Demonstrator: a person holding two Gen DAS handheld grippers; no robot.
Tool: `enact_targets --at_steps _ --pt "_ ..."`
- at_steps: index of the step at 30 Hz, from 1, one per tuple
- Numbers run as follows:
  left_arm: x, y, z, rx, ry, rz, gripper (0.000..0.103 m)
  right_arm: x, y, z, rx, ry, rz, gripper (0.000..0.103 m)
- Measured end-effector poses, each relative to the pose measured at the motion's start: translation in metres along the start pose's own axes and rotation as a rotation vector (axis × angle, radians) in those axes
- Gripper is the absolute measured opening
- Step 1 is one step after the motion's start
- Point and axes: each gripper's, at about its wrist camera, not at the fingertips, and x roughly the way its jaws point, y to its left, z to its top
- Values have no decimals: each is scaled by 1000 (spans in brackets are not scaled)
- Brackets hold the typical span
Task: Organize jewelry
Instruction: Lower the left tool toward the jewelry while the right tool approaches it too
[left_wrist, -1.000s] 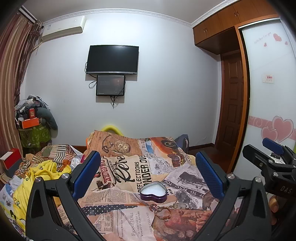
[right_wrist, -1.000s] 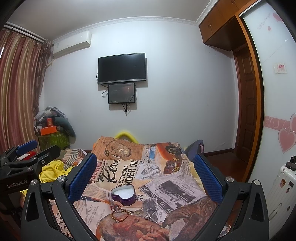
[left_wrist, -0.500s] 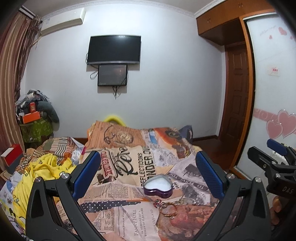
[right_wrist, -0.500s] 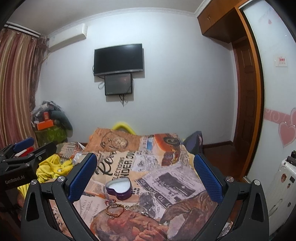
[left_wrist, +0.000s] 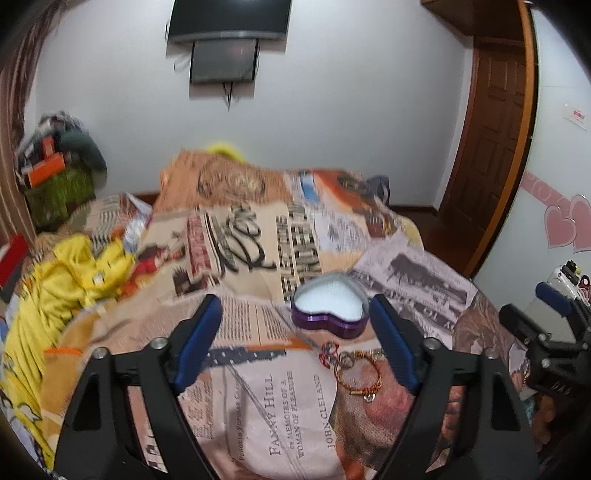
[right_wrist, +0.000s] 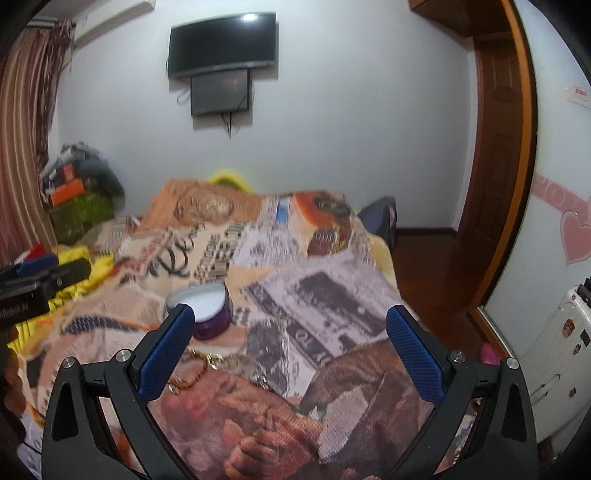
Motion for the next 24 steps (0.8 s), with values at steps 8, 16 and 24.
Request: enact_targets --at_steps 8,16,24 --pt "42 4 -12 -49 159 -47 58 33 0 -22 -42 129 39 81" --pt "76 -10 -21 -7 301 -116 41 56 -1 -33 -16 217 96 70" --pt "100 -36 -35 108 387 -163 31 72 1 -40 -10 265 136 63"
